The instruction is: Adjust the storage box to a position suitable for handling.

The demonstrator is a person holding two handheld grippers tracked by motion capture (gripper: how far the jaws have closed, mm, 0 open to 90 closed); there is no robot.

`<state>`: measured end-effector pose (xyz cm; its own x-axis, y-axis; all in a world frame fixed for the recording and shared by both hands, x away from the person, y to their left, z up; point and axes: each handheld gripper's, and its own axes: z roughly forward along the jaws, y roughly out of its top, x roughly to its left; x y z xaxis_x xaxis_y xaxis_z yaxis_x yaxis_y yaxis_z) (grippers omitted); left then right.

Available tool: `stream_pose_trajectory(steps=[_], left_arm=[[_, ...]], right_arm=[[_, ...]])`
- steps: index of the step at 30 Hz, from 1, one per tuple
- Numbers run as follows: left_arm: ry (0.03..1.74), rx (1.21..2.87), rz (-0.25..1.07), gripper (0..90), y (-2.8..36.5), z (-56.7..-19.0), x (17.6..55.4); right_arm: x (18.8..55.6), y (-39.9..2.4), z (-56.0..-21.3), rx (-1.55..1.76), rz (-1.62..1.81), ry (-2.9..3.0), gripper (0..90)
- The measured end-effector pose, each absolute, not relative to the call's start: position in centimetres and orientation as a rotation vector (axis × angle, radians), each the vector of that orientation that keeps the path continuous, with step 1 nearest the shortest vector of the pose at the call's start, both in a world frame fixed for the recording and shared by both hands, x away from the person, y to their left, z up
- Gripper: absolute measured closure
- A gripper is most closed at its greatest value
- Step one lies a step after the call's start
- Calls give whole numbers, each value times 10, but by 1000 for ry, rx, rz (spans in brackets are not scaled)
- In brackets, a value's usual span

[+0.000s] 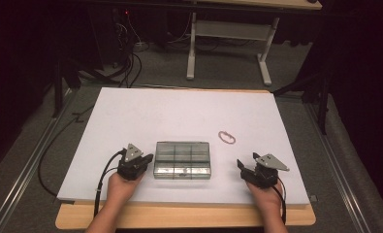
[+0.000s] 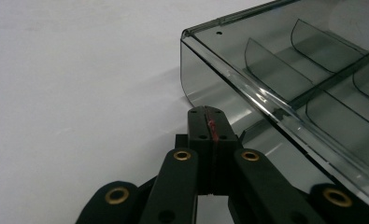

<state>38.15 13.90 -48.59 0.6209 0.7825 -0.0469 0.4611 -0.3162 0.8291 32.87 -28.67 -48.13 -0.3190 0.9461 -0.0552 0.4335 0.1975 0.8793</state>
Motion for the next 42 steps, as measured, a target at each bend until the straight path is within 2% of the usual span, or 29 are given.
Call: stream_pose_trajectory(steps=[12,20,26,35,42], left_arm=[[933,1997,451,900,121,-485,378],[897,2005,449,900,105,-485,377],[900,1984,493,900,120,-481,374],[925,1940,508,888,145,-476,369],[937,1926,504,874,153,-478,366]], right_arm=[[330,-288,-480,1300,1076,1862,331],[342,-291,-472,1313,1028,1874,390],[375,-284,-462,1306,1009,1943,435],[443,-264,-468,1336,953,2063,404],[459,-257,-480,1372,922,2106,385]])
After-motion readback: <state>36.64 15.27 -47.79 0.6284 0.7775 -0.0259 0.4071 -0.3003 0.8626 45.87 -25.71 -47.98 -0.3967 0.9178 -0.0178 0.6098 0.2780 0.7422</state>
